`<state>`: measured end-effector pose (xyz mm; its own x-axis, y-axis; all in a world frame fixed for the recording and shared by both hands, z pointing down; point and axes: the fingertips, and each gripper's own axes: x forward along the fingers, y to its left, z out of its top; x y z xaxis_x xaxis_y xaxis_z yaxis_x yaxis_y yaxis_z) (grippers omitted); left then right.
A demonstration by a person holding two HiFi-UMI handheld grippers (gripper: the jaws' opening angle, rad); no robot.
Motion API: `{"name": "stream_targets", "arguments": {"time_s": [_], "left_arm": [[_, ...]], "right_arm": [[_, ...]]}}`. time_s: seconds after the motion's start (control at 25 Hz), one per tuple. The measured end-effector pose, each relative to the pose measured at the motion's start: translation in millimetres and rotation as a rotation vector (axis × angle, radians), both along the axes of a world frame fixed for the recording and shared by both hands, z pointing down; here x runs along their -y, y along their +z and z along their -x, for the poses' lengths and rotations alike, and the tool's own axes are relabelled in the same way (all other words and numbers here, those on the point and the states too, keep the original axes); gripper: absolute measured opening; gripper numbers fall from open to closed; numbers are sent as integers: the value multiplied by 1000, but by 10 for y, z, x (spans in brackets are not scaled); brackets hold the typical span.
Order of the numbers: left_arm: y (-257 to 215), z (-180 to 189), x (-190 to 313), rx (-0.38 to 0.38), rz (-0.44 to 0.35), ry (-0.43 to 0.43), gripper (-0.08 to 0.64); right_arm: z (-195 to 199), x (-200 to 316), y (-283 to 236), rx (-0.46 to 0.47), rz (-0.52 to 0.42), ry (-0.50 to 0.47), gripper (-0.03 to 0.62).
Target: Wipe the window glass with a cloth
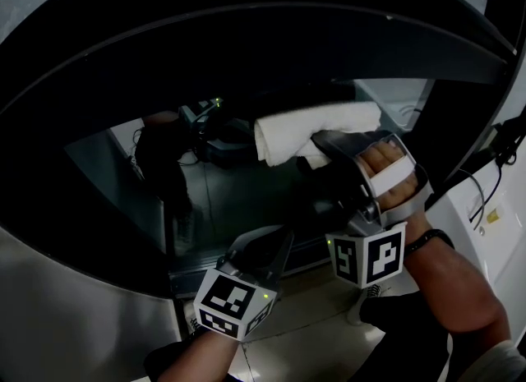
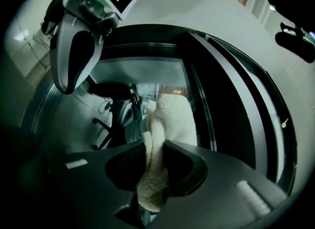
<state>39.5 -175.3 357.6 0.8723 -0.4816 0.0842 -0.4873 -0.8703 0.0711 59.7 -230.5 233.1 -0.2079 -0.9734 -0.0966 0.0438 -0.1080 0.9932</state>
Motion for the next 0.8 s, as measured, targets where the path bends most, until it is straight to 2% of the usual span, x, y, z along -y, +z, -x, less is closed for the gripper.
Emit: {"name": "stream_targets", "arguments": {"time_s": [0.24, 0.4, 0.8], "left_arm": [[61, -21, -45, -37, 32, 29, 17], [208, 31, 21, -40, 26, 35, 17], [316, 39, 10, -56, 102, 41, 17]], "right_arm": [[47, 36, 165, 14, 20, -4, 77], [96, 121, 389, 7, 32, 5, 78], [39, 184, 590, 29, 44, 17, 77]]}}
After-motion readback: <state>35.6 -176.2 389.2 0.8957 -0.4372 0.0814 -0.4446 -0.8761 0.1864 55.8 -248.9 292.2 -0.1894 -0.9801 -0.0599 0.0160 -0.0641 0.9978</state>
